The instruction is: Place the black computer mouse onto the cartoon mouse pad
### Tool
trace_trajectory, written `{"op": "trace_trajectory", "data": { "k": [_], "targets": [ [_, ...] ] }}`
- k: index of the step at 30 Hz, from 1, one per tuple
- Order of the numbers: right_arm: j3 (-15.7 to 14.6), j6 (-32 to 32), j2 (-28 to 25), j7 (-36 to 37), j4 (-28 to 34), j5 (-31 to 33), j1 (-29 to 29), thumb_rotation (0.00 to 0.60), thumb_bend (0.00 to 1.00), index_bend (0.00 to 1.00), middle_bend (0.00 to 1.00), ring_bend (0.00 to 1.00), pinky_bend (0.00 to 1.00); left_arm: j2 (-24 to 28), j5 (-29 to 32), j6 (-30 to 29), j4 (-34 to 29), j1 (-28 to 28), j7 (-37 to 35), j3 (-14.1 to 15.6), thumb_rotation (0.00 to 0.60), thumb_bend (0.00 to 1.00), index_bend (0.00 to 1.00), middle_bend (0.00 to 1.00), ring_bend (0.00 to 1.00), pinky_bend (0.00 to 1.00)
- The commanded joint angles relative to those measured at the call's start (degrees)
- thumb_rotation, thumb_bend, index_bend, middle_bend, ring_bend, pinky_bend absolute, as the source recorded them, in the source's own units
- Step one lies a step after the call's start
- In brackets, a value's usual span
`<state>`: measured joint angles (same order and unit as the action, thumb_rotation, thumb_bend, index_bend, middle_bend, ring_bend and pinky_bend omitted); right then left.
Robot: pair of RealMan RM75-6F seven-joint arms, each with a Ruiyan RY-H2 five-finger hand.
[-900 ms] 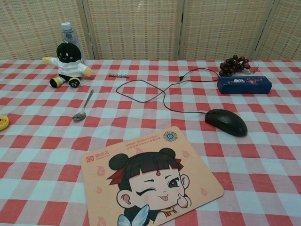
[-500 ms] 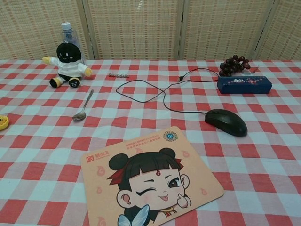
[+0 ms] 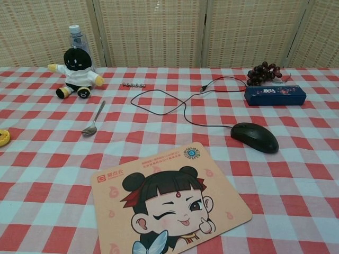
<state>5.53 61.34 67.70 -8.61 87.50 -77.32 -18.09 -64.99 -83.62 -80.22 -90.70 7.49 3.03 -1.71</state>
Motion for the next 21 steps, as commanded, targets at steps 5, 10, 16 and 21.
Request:
{"op": "trace_trajectory", "data": {
  "k": [5, 10, 16, 21],
  "targets": [
    [0.9, -6.0, 4.2, -4.1, -1.6, 3.6, -5.1, 0.6, 0.95, 0.19, 1.0, 1.0, 1.0, 0.4, 0.2, -0.1, 0.0, -0.1, -0.8, -0.1, 0.6, 0.09, 0.42, 0.47, 0.41, 0.64],
    [0.9, -8.8, 6.5, -4.3, -3.1, 4.9, -7.4, 0.6, 1.0, 0.2, 1.0, 1.0, 1.0, 0.6, 0.3, 0.0, 0.0, -0.1, -1.4, -0.2, 0.6, 0.09, 0.42, 0.47, 0.41, 0.64],
    [0.7, -11.6, 8.9, -6.6, -5.0, 8.2, -9.4, 0.6, 1.0, 0.2, 1.0, 1.0, 1.0, 0.9, 0.5, 0.2, -0.1, 0.0, -2.0, -0.3, 0.6, 0.09, 0.42, 0.47, 0.41, 0.64],
    [0.5, -13.0, 10.7, -8.7, -6.5, 10.7, -10.8, 0.6, 1.0, 0.2, 1.0, 1.0, 1.0, 1.0, 0.7, 0.4, -0.1, 0.0, -2.2, -0.3, 0.6, 0.09, 0.42, 0.47, 0.41, 0.64]
  ]
}}
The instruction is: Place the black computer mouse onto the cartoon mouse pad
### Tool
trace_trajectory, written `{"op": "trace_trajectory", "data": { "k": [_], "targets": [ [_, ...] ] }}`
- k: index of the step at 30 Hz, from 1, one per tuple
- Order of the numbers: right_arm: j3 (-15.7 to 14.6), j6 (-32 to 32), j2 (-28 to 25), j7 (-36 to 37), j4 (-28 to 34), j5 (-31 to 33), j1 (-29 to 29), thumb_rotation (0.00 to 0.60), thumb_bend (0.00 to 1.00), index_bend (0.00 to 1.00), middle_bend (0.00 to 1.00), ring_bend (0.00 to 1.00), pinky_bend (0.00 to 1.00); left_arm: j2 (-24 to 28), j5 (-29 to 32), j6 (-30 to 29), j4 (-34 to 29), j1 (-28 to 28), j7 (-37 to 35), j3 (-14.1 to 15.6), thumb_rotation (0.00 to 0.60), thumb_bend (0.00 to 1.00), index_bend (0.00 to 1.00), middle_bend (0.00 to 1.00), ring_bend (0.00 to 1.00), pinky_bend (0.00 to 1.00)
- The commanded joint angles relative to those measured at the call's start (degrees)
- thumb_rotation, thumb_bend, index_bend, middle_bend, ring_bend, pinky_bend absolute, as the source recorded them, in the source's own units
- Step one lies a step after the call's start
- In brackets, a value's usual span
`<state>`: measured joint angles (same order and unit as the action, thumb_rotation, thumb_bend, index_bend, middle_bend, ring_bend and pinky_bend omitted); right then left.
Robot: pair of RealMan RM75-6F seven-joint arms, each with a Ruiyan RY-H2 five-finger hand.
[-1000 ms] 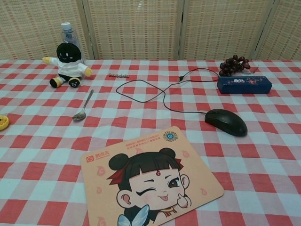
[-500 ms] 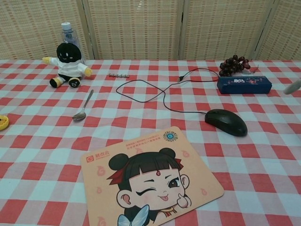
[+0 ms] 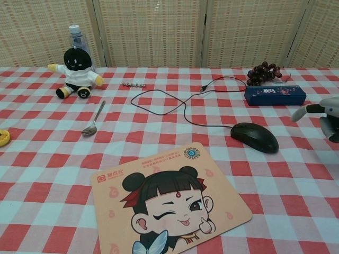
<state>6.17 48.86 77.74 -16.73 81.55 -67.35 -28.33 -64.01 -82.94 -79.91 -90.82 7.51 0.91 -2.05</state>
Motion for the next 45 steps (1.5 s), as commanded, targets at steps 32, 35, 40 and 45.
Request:
{"op": "trace_trajectory", "data": {
  "k": [32, 35, 40, 45],
  "targets": [
    [-2.6, -2.9, 4.6, 3.0, -0.1, -1.4, -4.5, 0.6, 1.0, 0.23, 1.0, 1.0, 1.0, 0.7, 1.3, 0.5, -0.2, 0.0, -0.8, -0.5, 0.6, 0.09, 0.42, 0.47, 0.41, 0.64],
    [-3.0, -3.2, 4.5, 4.1, 0.4, -2.6, -4.8, 0.6, 1.0, 0.23, 1.0, 1.0, 1.0, 0.7, 1.5, 0.5, -0.2, 0.0, -0.7, -0.6, 0.6, 0.09, 0.42, 0.47, 0.41, 0.64],
    [-3.5, -3.7, 4.7, 6.1, 0.6, -4.9, -5.4, 0.6, 1.0, 0.23, 1.0, 1.0, 1.0, 0.8, 2.1, 0.8, -0.3, 0.1, -0.5, -0.7, 0.6, 0.09, 0.42, 0.47, 0.41, 0.64],
    [-3.9, -3.6, 5.4, 7.5, 0.6, -6.5, -5.9, 0.6, 1.0, 0.24, 1.0, 1.0, 1.0, 1.0, 2.2, 0.8, -0.4, 0.0, -0.5, -0.8, 0.6, 0.09, 0.42, 0.47, 0.41, 0.64]
  ]
}}
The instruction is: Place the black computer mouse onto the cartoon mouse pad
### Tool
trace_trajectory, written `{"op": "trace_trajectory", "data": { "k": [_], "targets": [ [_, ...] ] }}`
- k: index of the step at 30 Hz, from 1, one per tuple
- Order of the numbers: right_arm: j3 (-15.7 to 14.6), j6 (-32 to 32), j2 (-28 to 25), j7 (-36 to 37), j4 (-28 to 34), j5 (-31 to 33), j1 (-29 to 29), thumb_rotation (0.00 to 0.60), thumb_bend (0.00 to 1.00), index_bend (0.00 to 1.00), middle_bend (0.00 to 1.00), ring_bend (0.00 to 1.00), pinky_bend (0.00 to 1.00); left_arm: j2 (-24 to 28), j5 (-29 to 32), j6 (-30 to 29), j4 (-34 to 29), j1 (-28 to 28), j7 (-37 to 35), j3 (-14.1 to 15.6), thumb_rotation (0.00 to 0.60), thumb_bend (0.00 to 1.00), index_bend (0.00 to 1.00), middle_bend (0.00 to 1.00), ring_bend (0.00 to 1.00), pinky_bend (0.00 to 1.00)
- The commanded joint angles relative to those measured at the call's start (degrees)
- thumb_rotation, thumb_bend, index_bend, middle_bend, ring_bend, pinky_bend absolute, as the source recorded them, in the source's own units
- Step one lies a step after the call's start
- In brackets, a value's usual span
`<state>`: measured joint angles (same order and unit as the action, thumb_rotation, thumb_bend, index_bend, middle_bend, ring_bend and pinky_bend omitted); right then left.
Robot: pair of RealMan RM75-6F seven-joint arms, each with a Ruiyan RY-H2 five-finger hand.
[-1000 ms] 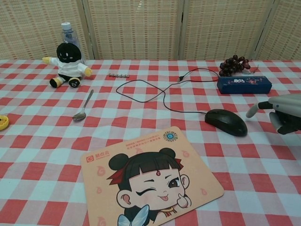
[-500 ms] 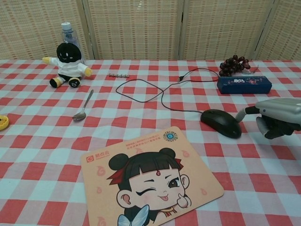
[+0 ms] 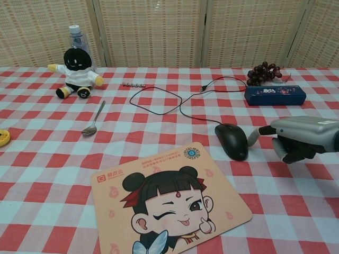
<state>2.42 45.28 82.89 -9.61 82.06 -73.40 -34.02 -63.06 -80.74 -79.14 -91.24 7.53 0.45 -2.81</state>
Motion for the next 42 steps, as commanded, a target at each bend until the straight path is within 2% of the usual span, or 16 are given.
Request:
{"op": "trace_trajectory", "data": {
  "k": [1, 10, 16, 18, 22, 23, 25, 26, 35, 39, 42],
  "targets": [
    [-0.2, 0.0, 0.3, 0.6, 0.1, -0.7, -0.3, 0.6, 1.0, 0.24, 1.0, 1.0, 1.0, 0.0, 0.1, 0.0, 0.0, 0.0, 0.0, 0.0, 0.6, 0.09, 0.42, 0.47, 0.41, 0.64],
    [-1.0, 1.1, 0.4, 1.8, 1.8, -3.8, -0.8, 0.6, 1.0, 0.24, 1.0, 1.0, 1.0, 0.3, 0.3, 0.0, -0.1, -0.1, -0.2, -0.1, 0.6, 0.09, 0.42, 0.47, 0.41, 0.64],
    [-1.7, 2.4, -2.7, 2.1, 5.4, -5.9, -0.8, 0.6, 0.97, 0.26, 1.0, 1.0, 1.0, 0.3, 0.4, 0.0, -0.1, -0.1, -0.5, -0.2, 0.6, 0.09, 0.42, 0.47, 0.41, 0.64],
    [-1.6, 2.7, -4.1, 2.1, 7.0, -6.6, -1.0, 0.6, 0.85, 0.26, 1.0, 1.0, 1.0, 0.4, 0.4, -0.1, -0.1, -0.1, -0.5, -0.2, 0.6, 0.09, 0.42, 0.47, 0.41, 0.64],
    [-0.7, 3.2, -6.9, -0.8, 10.1, -7.3, -2.1, 0.6, 0.32, 0.26, 1.0, 1.0, 1.0, 0.4, 0.4, -0.2, -0.2, -0.1, -0.3, -0.3, 0.6, 0.09, 0.42, 0.47, 0.41, 0.64],
    [-0.4, 3.1, -7.4, -1.9, 10.6, -7.0, -2.5, 0.6, 0.15, 0.26, 1.0, 0.99, 1.0, 0.4, 0.4, -0.2, -0.2, -0.1, -0.3, -0.3, 0.6, 0.09, 0.42, 0.47, 0.41, 0.64],
    [0.5, 2.6, -7.9, -5.1, 11.1, -5.8, -3.5, 0.6, 0.03, 0.26, 1.0, 0.97, 1.0, 0.4, 0.4, -0.2, -0.2, -0.1, -0.3, -0.3, 0.6, 0.09, 0.42, 0.47, 0.41, 0.64],
    [1.0, 2.0, -8.1, -7.2, 11.2, -4.7, -4.2, 0.6, 0.0, 0.26, 1.0, 0.94, 1.0, 0.4, 0.4, -0.2, -0.2, -0.1, -0.3, -0.3, 0.6, 0.09, 0.42, 0.47, 0.41, 0.64],
    [2.9, -3.0, -6.8, -22.3, 9.8, 6.6, -10.7, 0.6, 0.0, 0.24, 0.91, 0.85, 1.0, 0.6, 0.8, -0.4, 0.0, -0.3, -0.8, -0.6, 0.6, 0.09, 0.42, 0.47, 0.41, 0.64],
    [2.6, -3.5, -5.4, -28.0, 8.8, 10.5, -13.3, 0.6, 0.0, 0.23, 0.9, 0.84, 1.0, 0.8, 1.0, -0.4, 0.1, -0.4, -1.2, -0.7, 0.6, 0.09, 0.42, 0.47, 0.41, 0.64],
    [2.2, -3.7, -4.6, -31.2, 8.2, 13.0, -15.1, 0.6, 0.0, 0.18, 0.9, 0.84, 1.0, 0.9, 1.0, -0.6, 0.1, -0.5, -1.6, -0.8, 0.6, 0.09, 0.42, 0.47, 0.41, 0.64]
  ]
}}
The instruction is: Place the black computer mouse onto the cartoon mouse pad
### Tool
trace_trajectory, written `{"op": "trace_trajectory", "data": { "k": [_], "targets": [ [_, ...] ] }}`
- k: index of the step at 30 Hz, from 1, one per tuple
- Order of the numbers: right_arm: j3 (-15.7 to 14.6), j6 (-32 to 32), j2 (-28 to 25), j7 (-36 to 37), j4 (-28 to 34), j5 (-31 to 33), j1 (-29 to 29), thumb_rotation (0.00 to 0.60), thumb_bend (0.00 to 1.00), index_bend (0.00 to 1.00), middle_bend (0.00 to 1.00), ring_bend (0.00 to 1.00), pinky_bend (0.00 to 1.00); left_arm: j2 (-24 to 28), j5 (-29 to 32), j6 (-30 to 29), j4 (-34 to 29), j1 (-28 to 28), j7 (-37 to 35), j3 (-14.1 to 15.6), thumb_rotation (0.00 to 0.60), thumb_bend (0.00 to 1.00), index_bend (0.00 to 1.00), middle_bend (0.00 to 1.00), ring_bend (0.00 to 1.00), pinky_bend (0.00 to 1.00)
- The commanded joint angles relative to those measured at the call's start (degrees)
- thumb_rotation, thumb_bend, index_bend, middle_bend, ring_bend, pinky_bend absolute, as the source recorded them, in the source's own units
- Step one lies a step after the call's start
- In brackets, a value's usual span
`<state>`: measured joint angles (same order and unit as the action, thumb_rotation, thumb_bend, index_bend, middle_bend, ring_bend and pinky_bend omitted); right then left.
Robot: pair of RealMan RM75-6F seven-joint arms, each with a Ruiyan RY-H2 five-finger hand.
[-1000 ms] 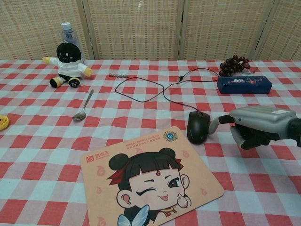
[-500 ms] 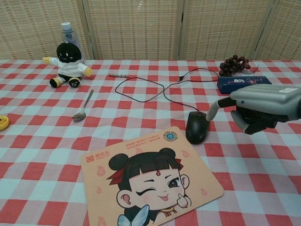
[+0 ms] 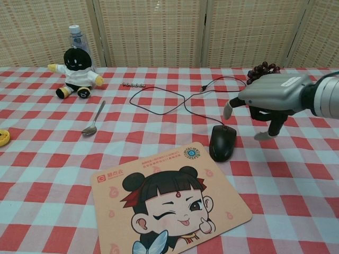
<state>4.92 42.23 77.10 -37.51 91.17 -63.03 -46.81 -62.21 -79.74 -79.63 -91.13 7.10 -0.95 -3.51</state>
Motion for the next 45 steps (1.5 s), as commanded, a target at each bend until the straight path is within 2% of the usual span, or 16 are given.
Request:
{"op": "trace_trajectory", "data": {
  "k": [1, 4, 16, 36, 45],
  "targets": [
    [-0.5, -0.6, 1.4, -4.2, -1.0, 3.3, -2.7, 0.6, 0.0, 0.17, 0.89, 0.84, 1.0, 0.1, 0.1, -0.2, 0.0, -0.1, -0.3, -0.1, 0.6, 0.09, 0.42, 0.47, 0.41, 0.64],
    [-0.9, 0.0, 2.4, -5.8, -1.4, 4.8, -3.8, 0.6, 0.0, 0.14, 0.88, 0.84, 1.0, 0.3, 0.2, -0.4, 0.1, -0.2, -0.7, -0.2, 0.6, 0.09, 0.42, 0.47, 0.41, 0.64],
    [-2.3, -2.0, 6.8, -5.5, -7.2, 5.4, -7.7, 0.6, 0.0, 0.14, 0.93, 0.87, 1.0, 0.5, 0.4, -0.3, 0.2, -0.3, -1.1, -0.4, 0.6, 0.09, 0.42, 0.47, 0.41, 0.64],
    [-4.9, -3.0, 11.0, -6.0, -12.3, 6.2, -11.3, 0.6, 0.0, 0.21, 0.94, 0.88, 1.0, 0.7, 0.9, -0.3, 0.3, -0.5, -1.7, -0.7, 0.6, 0.09, 0.42, 0.47, 0.41, 0.64],
    [-5.3, -2.5, 12.5, -4.5, -14.7, 5.0, -11.5, 0.6, 0.0, 0.29, 0.95, 0.9, 1.0, 0.8, 0.9, -0.2, 0.4, -0.5, -2.0, -0.7, 0.6, 0.09, 0.42, 0.47, 0.41, 0.64]
  ]
}}
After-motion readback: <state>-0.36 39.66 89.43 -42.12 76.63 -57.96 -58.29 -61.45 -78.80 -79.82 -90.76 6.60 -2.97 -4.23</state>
